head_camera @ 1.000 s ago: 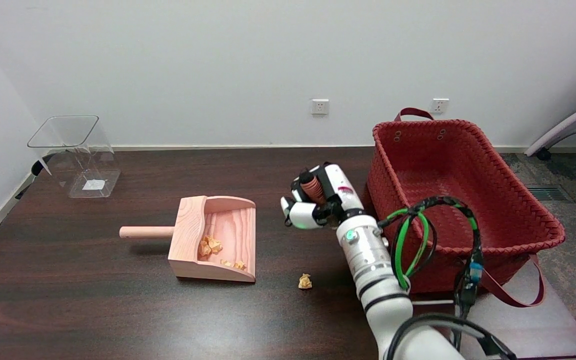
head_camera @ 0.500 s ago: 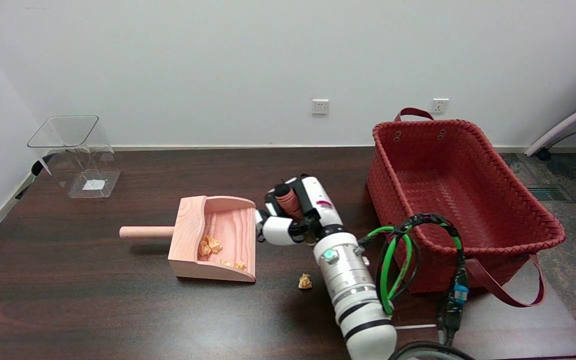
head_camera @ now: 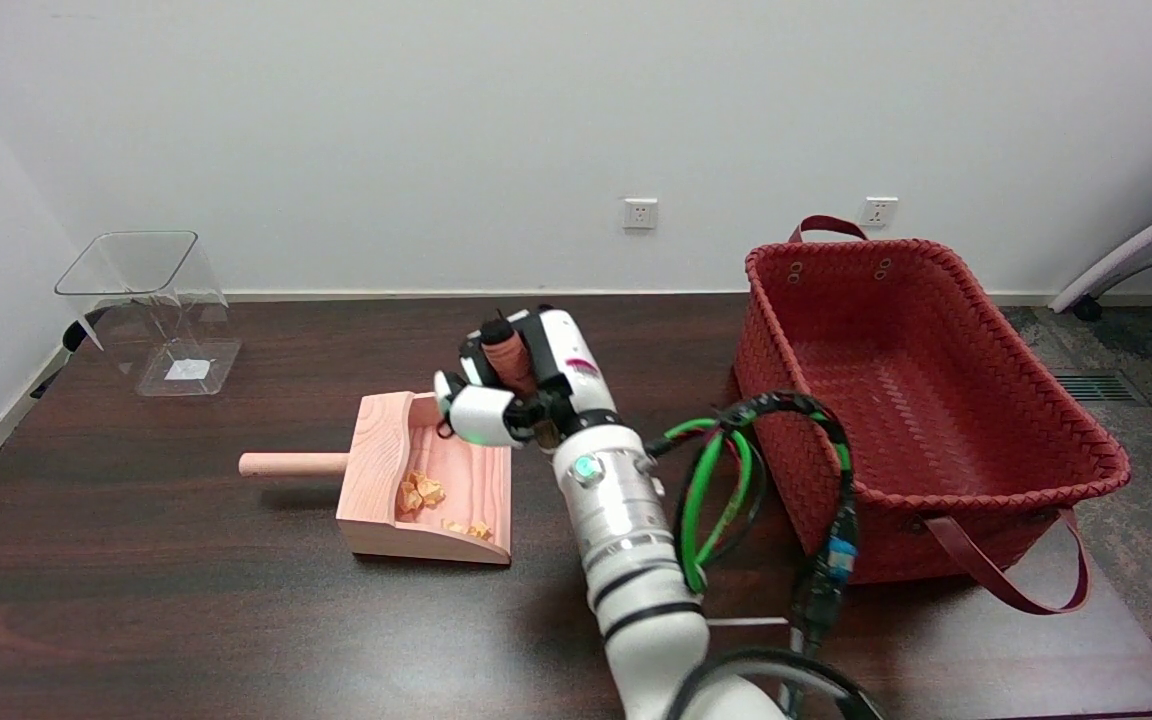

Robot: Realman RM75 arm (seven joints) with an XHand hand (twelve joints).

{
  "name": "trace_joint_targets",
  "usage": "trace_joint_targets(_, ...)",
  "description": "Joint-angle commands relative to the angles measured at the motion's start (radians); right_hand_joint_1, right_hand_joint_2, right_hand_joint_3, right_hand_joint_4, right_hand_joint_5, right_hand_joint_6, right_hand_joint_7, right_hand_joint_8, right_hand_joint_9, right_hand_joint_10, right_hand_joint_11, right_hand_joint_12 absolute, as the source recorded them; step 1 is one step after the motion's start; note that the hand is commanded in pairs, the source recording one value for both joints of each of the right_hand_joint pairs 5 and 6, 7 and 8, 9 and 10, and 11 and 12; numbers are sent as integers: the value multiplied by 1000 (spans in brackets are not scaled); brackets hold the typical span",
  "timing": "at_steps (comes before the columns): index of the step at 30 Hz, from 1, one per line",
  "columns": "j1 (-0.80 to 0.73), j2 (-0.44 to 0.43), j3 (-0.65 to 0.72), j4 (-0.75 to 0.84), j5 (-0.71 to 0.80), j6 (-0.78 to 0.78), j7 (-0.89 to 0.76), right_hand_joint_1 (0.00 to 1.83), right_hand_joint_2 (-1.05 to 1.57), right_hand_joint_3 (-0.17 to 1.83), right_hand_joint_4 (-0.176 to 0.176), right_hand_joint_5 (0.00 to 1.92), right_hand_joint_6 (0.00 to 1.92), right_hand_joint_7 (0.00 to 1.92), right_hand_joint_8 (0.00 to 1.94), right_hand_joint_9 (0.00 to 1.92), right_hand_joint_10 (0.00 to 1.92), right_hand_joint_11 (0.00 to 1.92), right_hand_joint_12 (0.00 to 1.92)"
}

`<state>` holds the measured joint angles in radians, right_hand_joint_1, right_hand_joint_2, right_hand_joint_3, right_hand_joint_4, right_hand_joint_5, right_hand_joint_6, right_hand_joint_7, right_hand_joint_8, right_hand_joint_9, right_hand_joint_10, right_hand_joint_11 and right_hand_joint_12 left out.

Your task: Sweep the paper balls into the dustpan.

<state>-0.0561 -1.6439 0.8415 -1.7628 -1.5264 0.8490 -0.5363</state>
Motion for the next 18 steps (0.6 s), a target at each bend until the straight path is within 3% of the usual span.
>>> trace_joint_targets(1,253,-124,55,262,63,17,130,1359,954,714,0,1920,1920,1920,1920,1920,1920,1920,1920)
trace_joint_targets(12,285,-117,114,315,18,15,173,1353,969,694,0,1920,1920,1920,1920,1920,1920,1920,1920)
trace_joint_targets(18,243,-112,185,277,-172,24,179,1353,982,680,0,1920,1920,1920,1920,1920,1920,1920,1920)
